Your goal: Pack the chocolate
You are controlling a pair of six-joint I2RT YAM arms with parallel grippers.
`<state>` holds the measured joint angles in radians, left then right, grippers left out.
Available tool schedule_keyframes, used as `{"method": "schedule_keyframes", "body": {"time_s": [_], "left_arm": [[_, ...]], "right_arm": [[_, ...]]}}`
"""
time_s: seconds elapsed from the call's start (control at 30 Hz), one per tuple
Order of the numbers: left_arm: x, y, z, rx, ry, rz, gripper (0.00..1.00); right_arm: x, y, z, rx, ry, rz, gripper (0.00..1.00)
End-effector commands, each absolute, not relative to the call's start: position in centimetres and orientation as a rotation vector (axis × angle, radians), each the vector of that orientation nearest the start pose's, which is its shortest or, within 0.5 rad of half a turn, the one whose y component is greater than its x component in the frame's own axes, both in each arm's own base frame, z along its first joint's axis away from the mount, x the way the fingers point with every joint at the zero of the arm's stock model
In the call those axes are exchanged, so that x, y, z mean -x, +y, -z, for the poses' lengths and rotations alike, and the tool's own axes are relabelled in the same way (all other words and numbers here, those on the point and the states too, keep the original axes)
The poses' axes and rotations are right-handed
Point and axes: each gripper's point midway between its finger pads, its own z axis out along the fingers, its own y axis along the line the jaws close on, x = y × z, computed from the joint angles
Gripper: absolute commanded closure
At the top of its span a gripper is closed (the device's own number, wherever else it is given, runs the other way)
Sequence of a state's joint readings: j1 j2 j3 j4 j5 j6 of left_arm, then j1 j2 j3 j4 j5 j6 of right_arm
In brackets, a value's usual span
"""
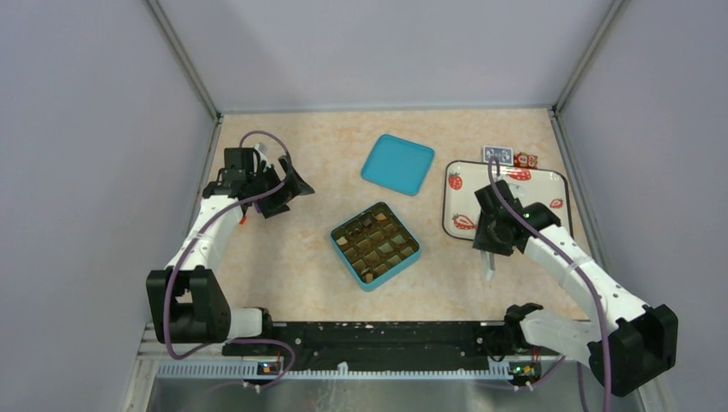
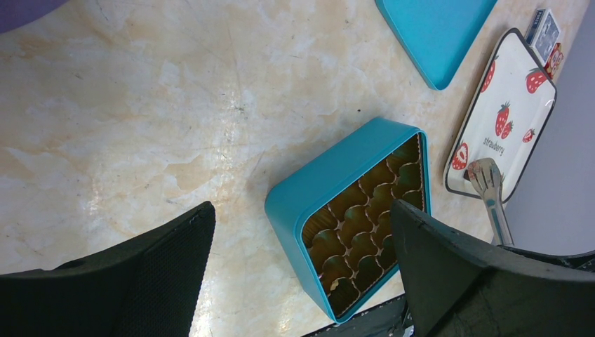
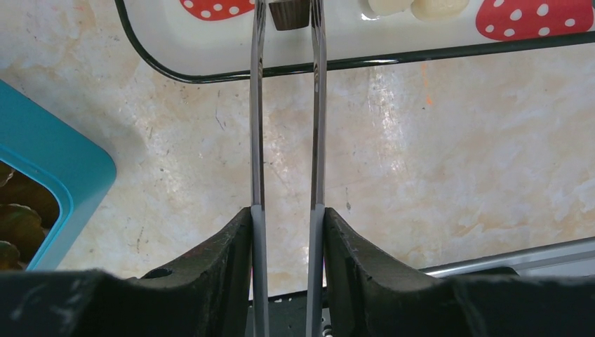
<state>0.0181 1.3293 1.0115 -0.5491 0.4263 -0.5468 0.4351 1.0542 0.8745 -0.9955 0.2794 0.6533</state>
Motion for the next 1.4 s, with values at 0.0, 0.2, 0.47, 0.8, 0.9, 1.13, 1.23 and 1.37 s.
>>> {"method": "schedule_keyframes", "body": {"time_s": [0.0, 0.2, 0.47, 0.8, 0.9, 1.13, 1.23, 1.37], "left_arm": [[-33.3, -8.4, -16.1, 0.469, 2.387, 0.747, 0.03], [-33.3, -8.3, -16.2, 0.468, 2.386, 0.739, 0.02], [-33.3, -8.4, -16.2, 0.467, 2.384, 0.743, 0.02], [-33.4, -8.5, -16.2, 0.47, 2.384, 0.754, 0.02], [-33.5, -8.5, -16.2, 0.471, 2.383, 0.755, 0.02], [-33.4, -8.5, -16.2, 0.47, 2.384, 0.751, 0.02], [-33.3, -8.5, -16.2, 0.469, 2.384, 0.753, 0.02], [-33.4, -8.5, -16.3, 0.468, 2.381, 0.752, 0.02]], "right_arm": [[-20.5, 6.7, -11.7, -0.361, 2.617, 0.023, 0.64], [-20.5, 7.0, -11.6, -0.34, 2.626, 0.001, 0.59], [-20.4, 6.8, -11.9, -0.325, 2.631, 0.039, 0.59], [-19.9, 6.8, -12.2, -0.246, 2.658, 0.103, 0.6], [-19.8, 7.1, -12.0, -0.22, 2.665, 0.108, 0.6], [-19.7, 7.5, -11.8, -0.201, 2.677, 0.099, 0.6], [-19.7, 7.6, -11.7, -0.2, 2.679, 0.097, 0.6], [-19.8, 7.5, -11.9, -0.208, 2.674, 0.097, 0.66]]}}
